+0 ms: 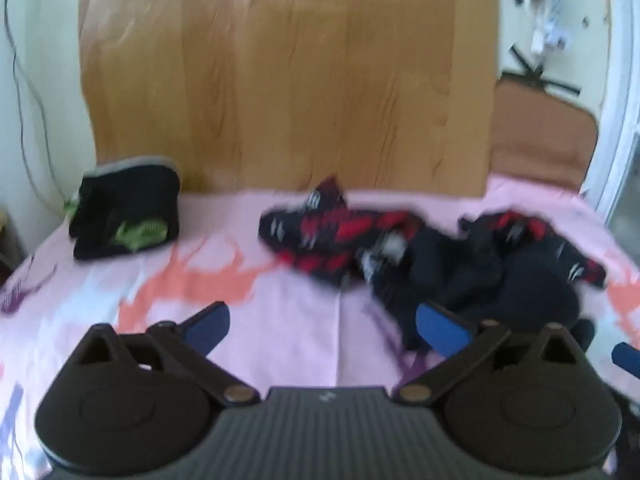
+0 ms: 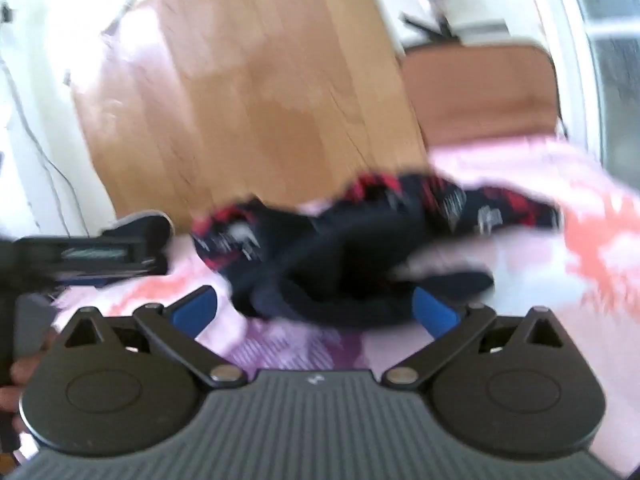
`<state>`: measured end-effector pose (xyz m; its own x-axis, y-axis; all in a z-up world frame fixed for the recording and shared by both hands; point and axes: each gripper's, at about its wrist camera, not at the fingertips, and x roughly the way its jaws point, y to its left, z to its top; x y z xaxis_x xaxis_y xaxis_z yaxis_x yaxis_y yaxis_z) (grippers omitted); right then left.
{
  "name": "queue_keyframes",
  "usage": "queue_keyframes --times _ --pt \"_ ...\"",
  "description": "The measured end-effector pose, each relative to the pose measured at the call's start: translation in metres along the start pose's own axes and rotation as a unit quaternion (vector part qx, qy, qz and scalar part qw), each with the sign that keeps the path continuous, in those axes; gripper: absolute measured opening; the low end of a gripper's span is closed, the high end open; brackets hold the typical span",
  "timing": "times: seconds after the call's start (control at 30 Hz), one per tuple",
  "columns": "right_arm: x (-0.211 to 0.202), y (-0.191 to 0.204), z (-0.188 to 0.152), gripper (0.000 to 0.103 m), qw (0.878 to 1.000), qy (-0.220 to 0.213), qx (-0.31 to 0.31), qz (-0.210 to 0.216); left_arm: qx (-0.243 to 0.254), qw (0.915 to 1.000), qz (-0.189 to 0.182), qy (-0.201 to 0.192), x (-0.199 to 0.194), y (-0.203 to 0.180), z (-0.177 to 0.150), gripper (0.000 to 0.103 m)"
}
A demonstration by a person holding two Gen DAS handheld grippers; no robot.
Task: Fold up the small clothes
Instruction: 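Move both grippers over the crumpled black reindeer sweater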
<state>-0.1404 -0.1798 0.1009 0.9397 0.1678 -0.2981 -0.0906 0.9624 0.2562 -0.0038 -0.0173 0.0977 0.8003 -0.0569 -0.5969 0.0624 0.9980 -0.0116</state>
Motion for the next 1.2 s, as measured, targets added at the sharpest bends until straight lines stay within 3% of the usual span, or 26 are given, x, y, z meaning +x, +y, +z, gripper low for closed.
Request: queue_keyframes --times 0.17,0.5,0.6,0.67,0.77,1.2 --pt "-0.006 0.011 0.036 0.103 0.999 -0.033 0.017 0.02 0.009 0.9997 0.003 -0.022 -0.003 -0.01 0.029 0.103" --pt "-0.011 0.006 0.036 0.103 0.998 -0.054 0.029 0.03 0.001 0.9986 -0.001 -0.053 -0.022 -0.004 0.028 0.103" --pt "-0.007 0.001 0.036 0.103 0.998 -0.045 0.032 0.022 0.036 0.9951 -0.005 -0.092 -0.006 -0.003 0.036 0.103" --pt "-0.005 0.0 0.037 0.103 0.998 -0.034 0.045 0.026 0.045 0.9961 0.027 -0.071 0.015 0.0 0.046 0.103" --pt "-0.011 0.003 0.034 0.103 0.998 -0.044 0.03 0.019 0.027 0.9974 0.014 -0.065 0.021 0.012 0.055 0.103" --pt "-0.008 0.001 0.037 0.103 0.999 -0.027 0.033 0.019 0.017 0.9969 0.027 -0.071 0.017 0.028 0.06 0.103"
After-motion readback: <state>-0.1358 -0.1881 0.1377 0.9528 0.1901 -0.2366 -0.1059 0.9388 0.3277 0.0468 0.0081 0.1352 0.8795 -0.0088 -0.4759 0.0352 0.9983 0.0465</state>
